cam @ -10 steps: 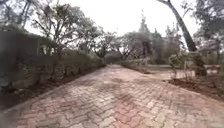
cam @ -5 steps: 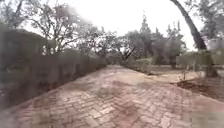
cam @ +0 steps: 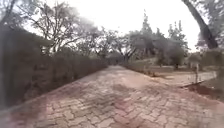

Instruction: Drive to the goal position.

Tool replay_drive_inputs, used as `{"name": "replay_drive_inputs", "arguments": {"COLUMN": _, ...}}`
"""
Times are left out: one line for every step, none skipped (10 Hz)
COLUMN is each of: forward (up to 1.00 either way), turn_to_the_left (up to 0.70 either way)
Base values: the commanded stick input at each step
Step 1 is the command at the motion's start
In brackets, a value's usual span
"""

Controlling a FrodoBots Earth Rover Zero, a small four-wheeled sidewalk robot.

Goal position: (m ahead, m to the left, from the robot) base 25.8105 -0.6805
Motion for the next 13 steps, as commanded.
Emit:
{"name": "replay_drive_inputs", "arguments": {"forward": 0.85, "turn_to_the_left": 0.0}}
{"name": "replay_drive_inputs", "arguments": {"forward": 0.85, "turn_to_the_left": 0.0}}
{"name": "replay_drive_inputs", "arguments": {"forward": 0.85, "turn_to_the_left": 0.0}}
{"name": "replay_drive_inputs", "arguments": {"forward": 0.85, "turn_to_the_left": 0.0}}
{"name": "replay_drive_inputs", "arguments": {"forward": 0.85, "turn_to_the_left": 0.0}}
{"name": "replay_drive_inputs", "arguments": {"forward": 0.85, "turn_to_the_left": 0.0}}
{"name": "replay_drive_inputs", "arguments": {"forward": 0.85, "turn_to_the_left": 0.0}}
{"name": "replay_drive_inputs", "arguments": {"forward": 0.85, "turn_to_the_left": 0.0}}
{"name": "replay_drive_inputs", "arguments": {"forward": 0.85, "turn_to_the_left": 0.0}}
{"name": "replay_drive_inputs", "arguments": {"forward": 0.85, "turn_to_the_left": 0.0}}
{"name": "replay_drive_inputs", "arguments": {"forward": 0.85, "turn_to_the_left": 0.0}}
{"name": "replay_drive_inputs", "arguments": {"forward": 0.85, "turn_to_the_left": 0.0}}
{"name": "replay_drive_inputs", "arguments": {"forward": 0.85, "turn_to_the_left": 0.0}}
